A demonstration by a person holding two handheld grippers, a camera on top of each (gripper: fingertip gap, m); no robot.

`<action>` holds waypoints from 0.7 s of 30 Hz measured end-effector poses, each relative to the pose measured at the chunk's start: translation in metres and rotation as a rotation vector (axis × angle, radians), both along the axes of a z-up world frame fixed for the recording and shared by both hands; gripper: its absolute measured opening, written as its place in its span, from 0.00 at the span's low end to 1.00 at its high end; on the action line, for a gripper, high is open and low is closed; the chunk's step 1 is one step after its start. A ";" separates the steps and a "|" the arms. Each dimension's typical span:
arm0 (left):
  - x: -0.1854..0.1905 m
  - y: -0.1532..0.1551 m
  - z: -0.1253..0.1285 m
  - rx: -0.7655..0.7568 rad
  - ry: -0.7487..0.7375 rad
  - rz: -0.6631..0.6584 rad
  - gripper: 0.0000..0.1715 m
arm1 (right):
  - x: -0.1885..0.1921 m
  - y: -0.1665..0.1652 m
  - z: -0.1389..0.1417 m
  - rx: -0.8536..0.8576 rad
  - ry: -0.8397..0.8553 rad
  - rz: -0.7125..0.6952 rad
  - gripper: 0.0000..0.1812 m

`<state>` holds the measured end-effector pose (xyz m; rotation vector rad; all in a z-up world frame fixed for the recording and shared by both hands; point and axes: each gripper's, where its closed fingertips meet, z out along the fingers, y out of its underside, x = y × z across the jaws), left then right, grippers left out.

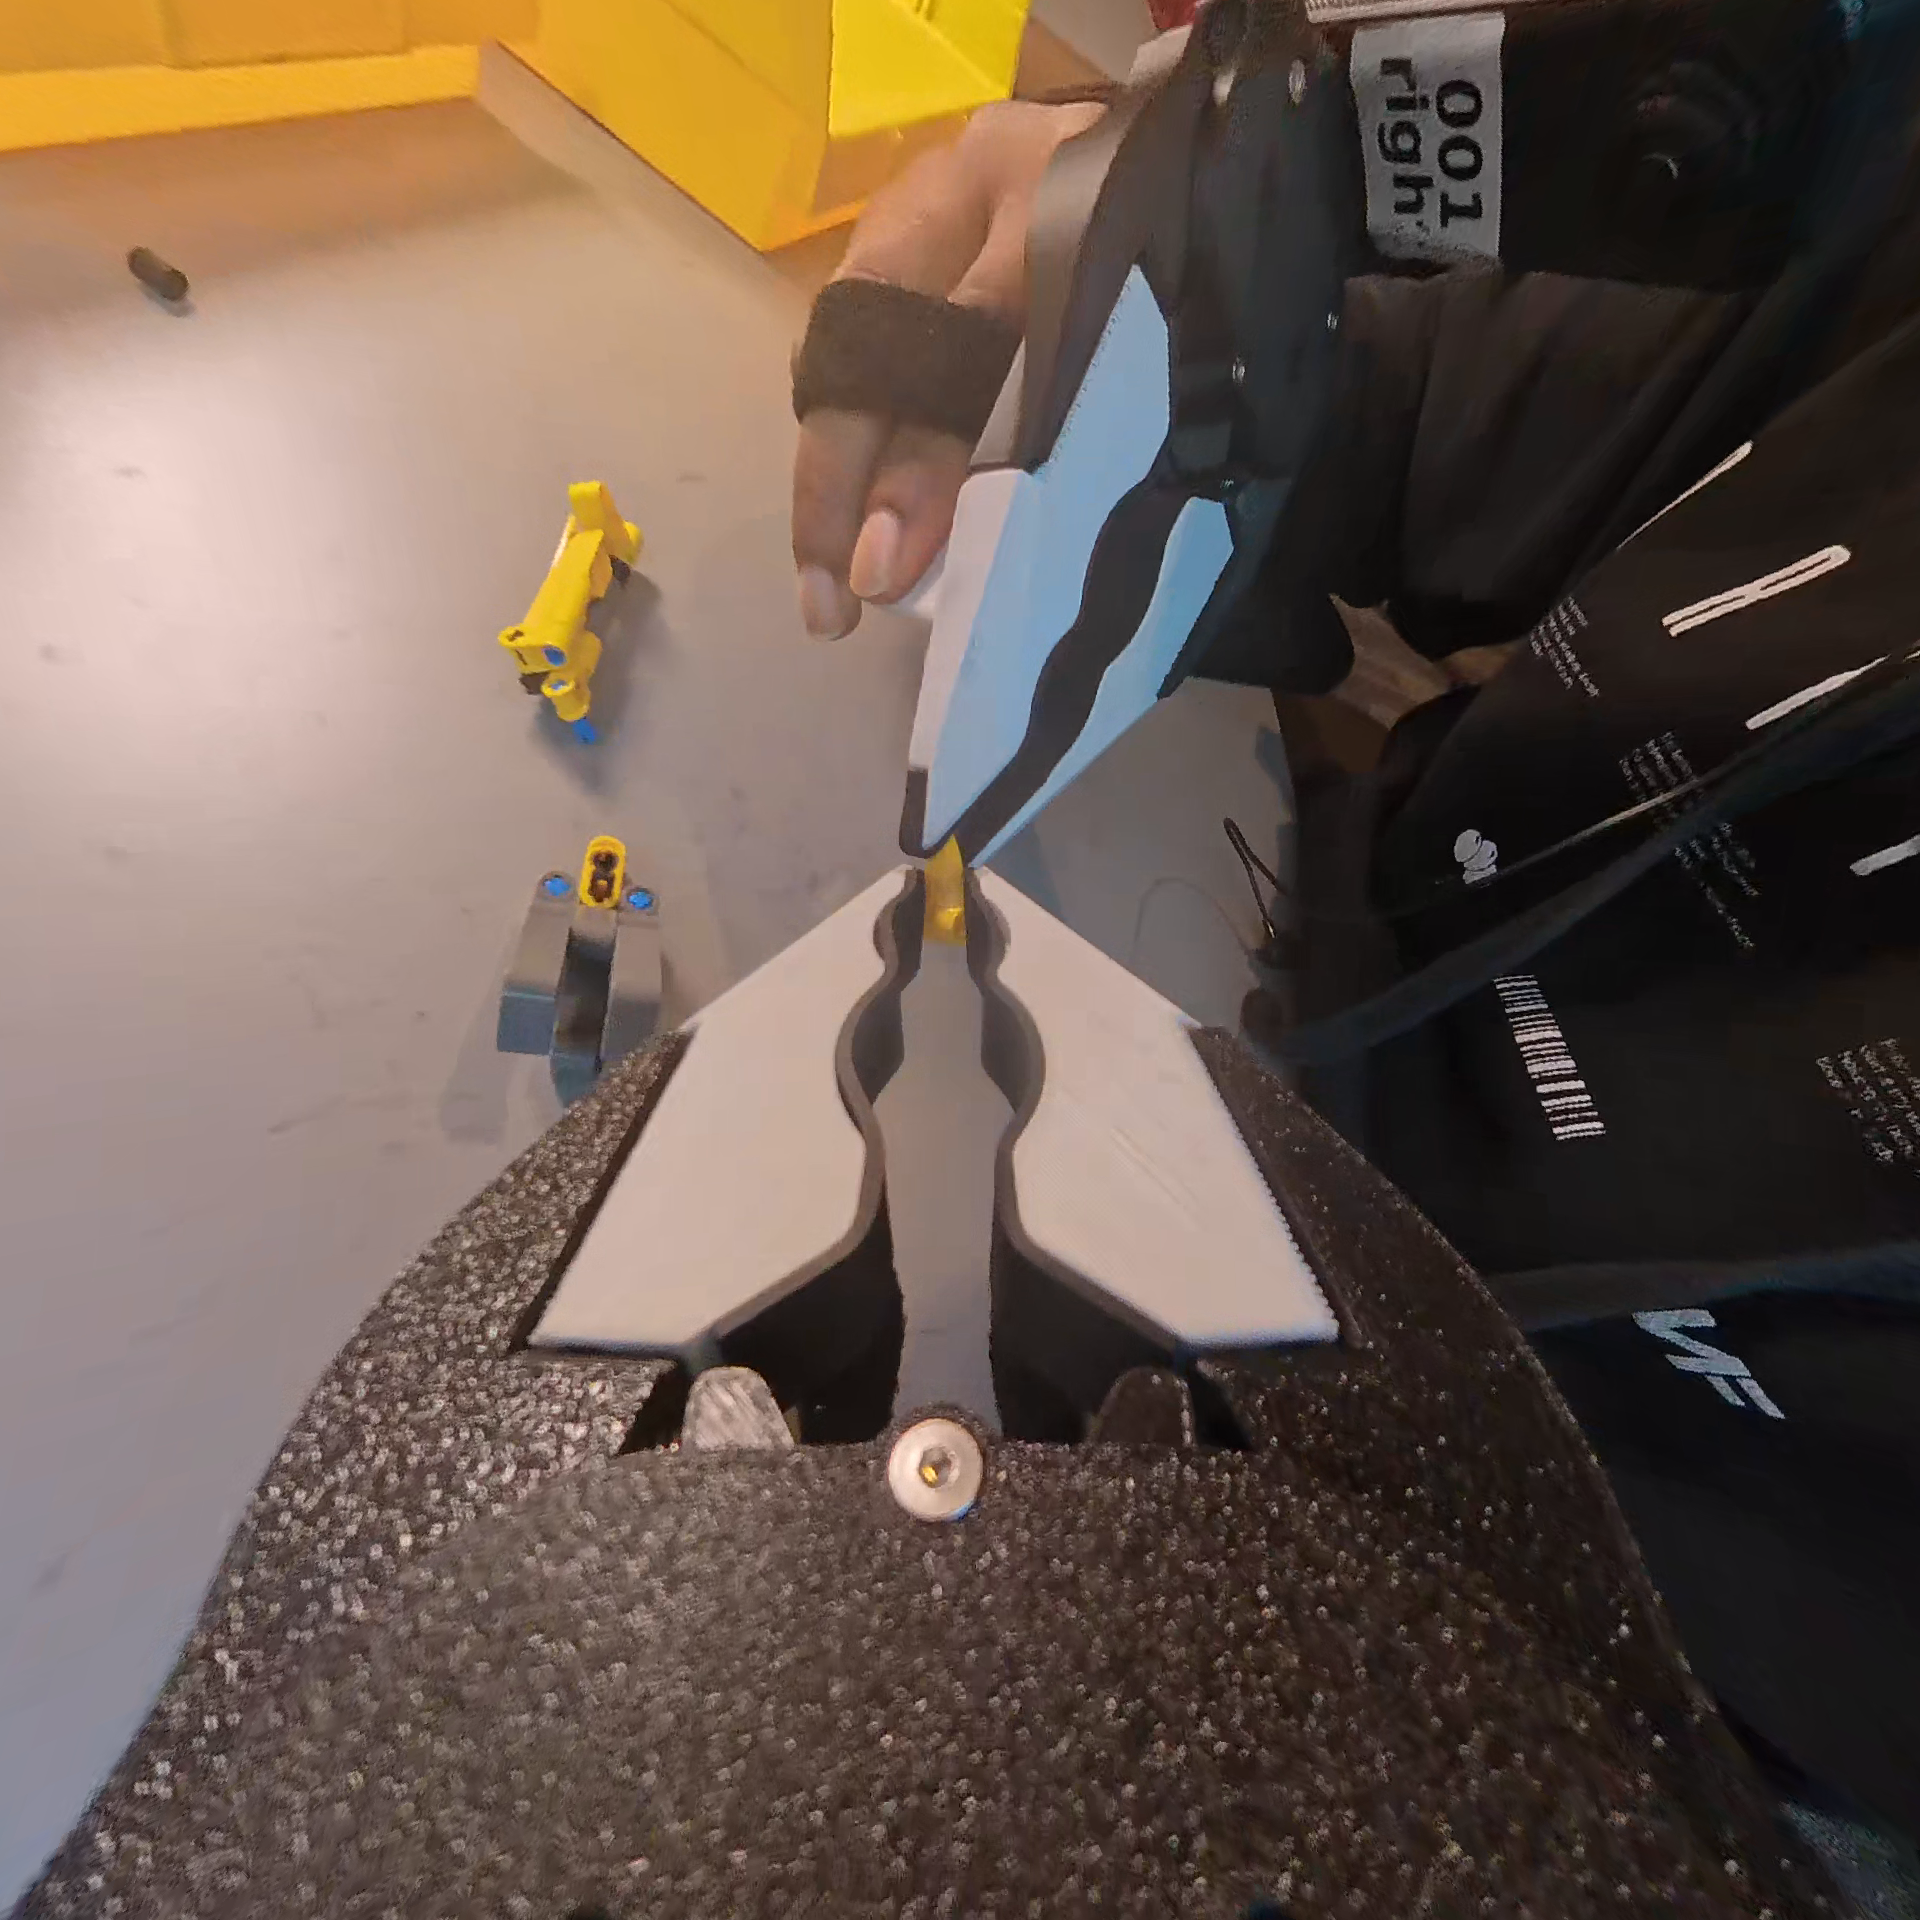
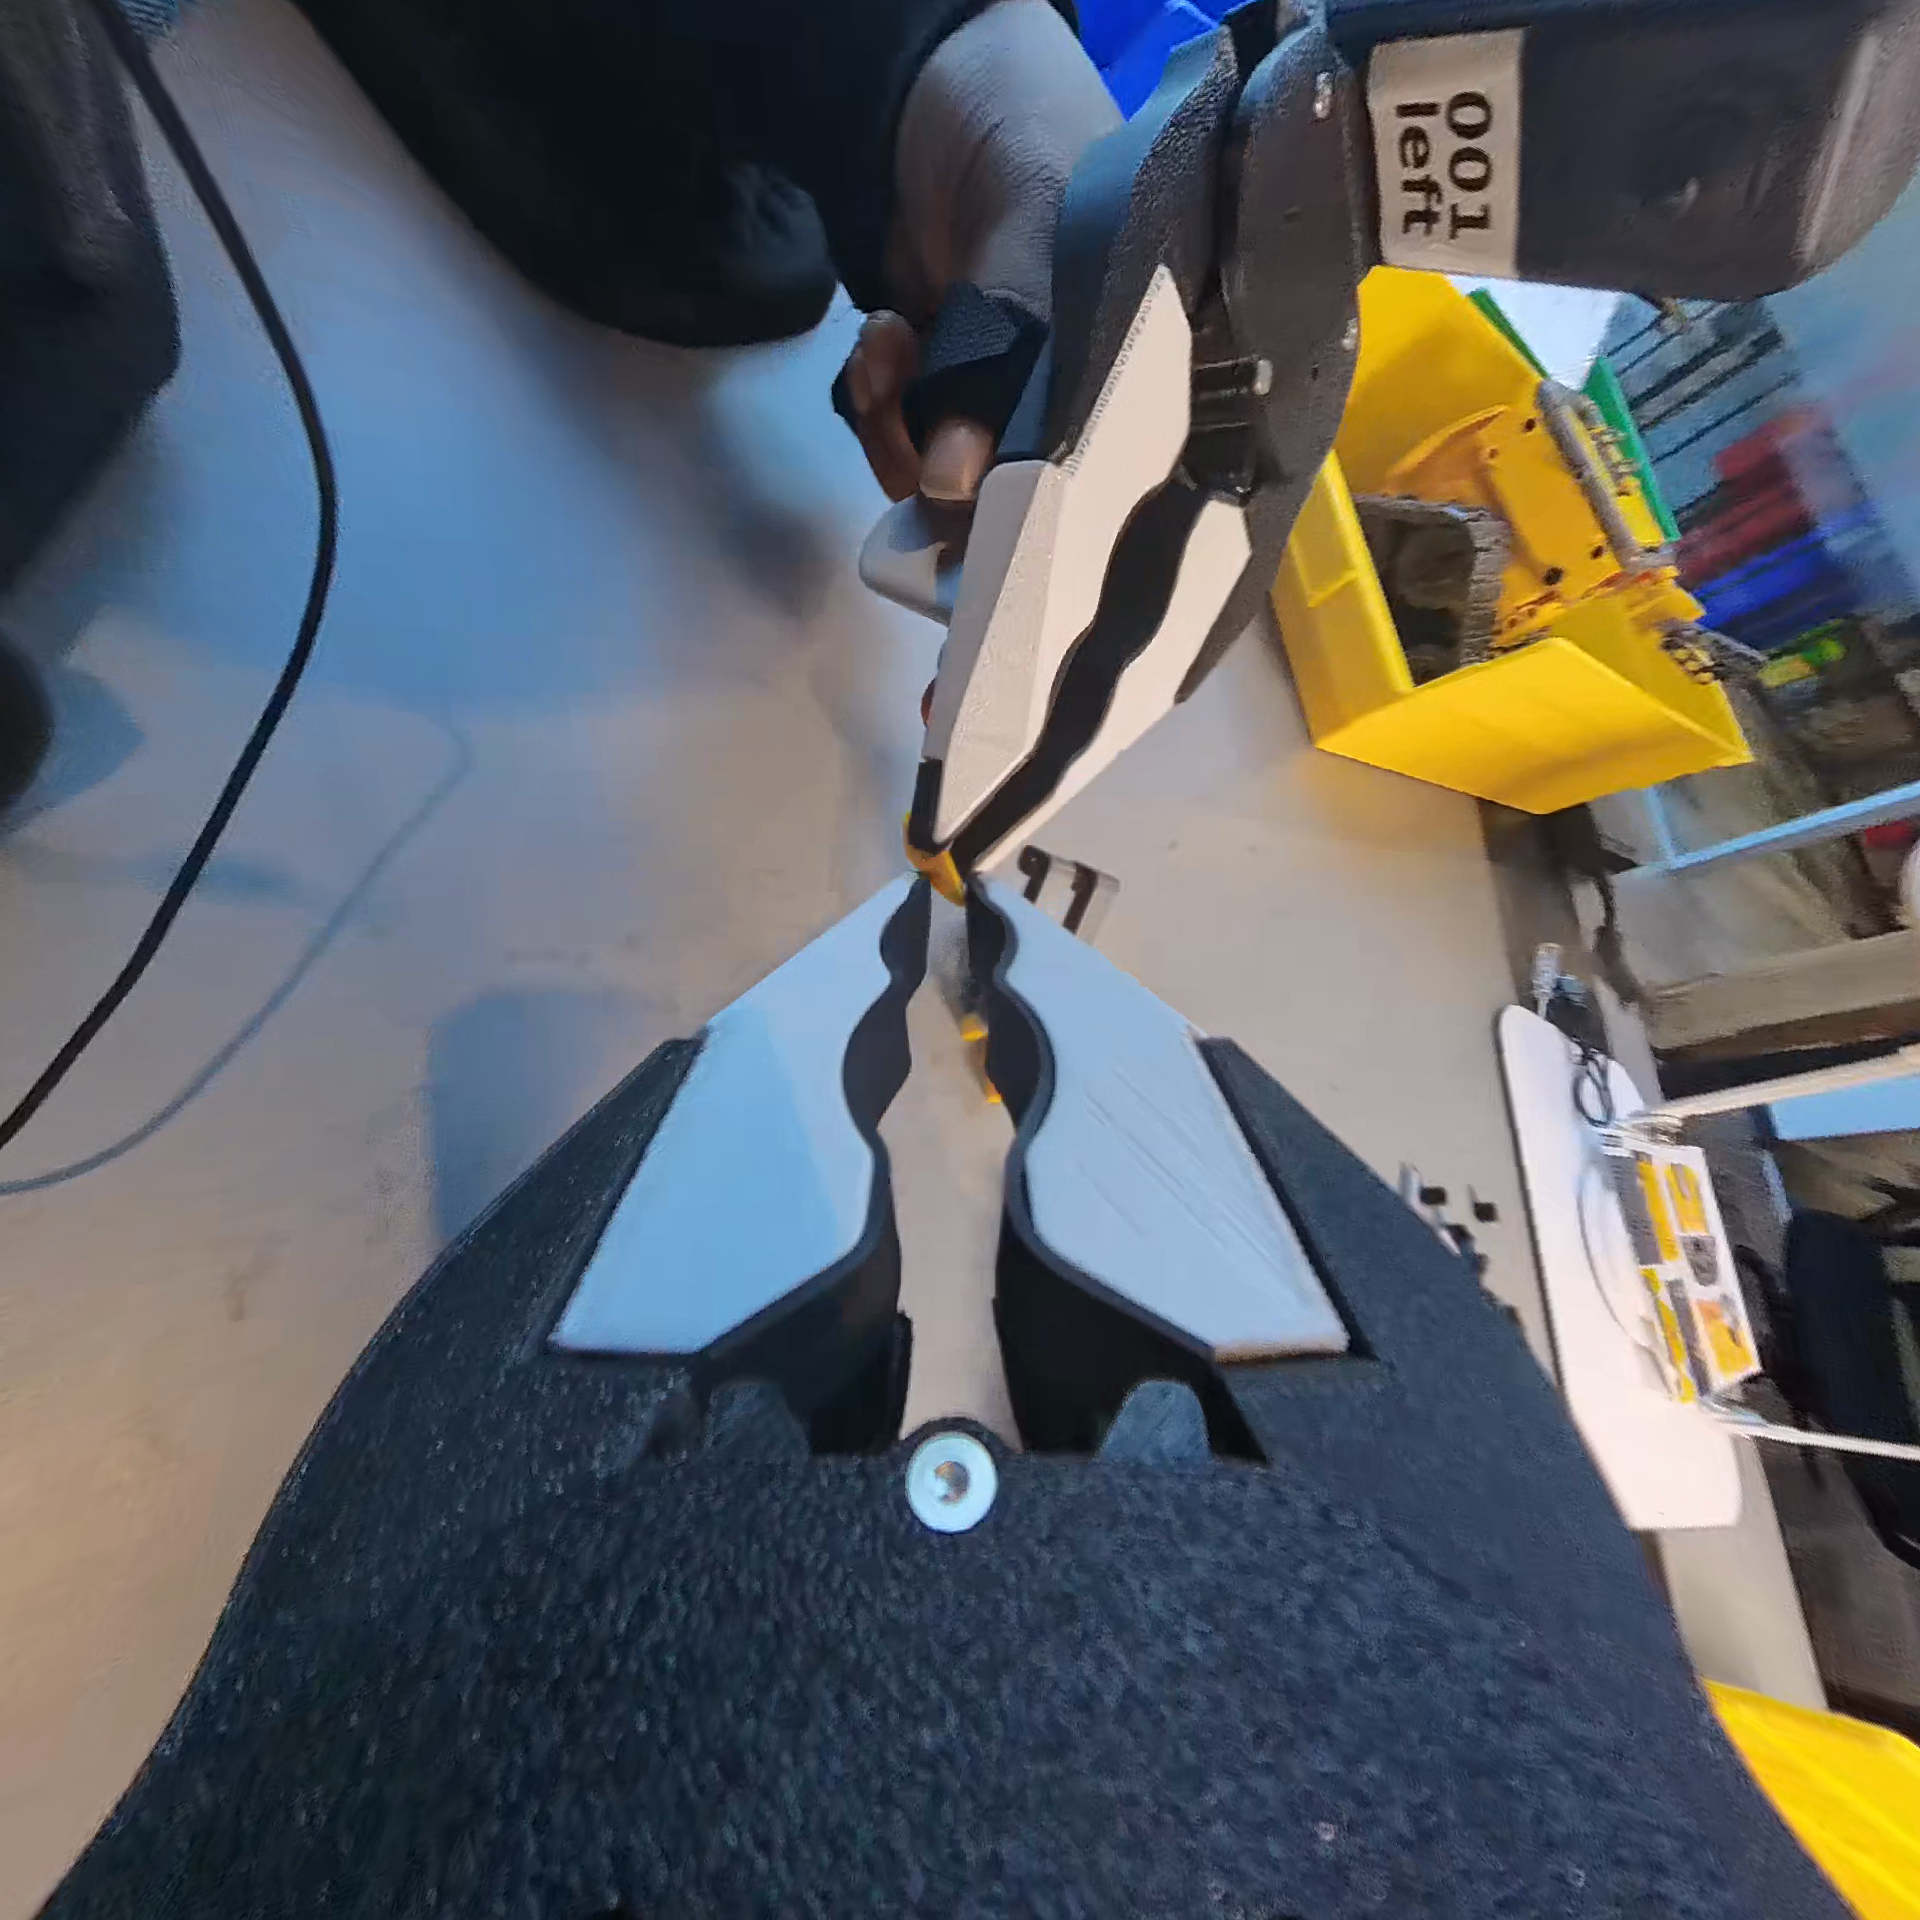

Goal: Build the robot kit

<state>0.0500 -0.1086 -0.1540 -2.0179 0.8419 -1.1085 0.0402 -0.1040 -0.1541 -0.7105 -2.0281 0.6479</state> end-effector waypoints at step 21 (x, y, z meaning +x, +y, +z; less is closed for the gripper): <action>-0.002 0.006 0.000 0.280 0.207 0.022 0.04 | 0.000 0.005 0.008 -0.396 -0.065 -0.056 0.05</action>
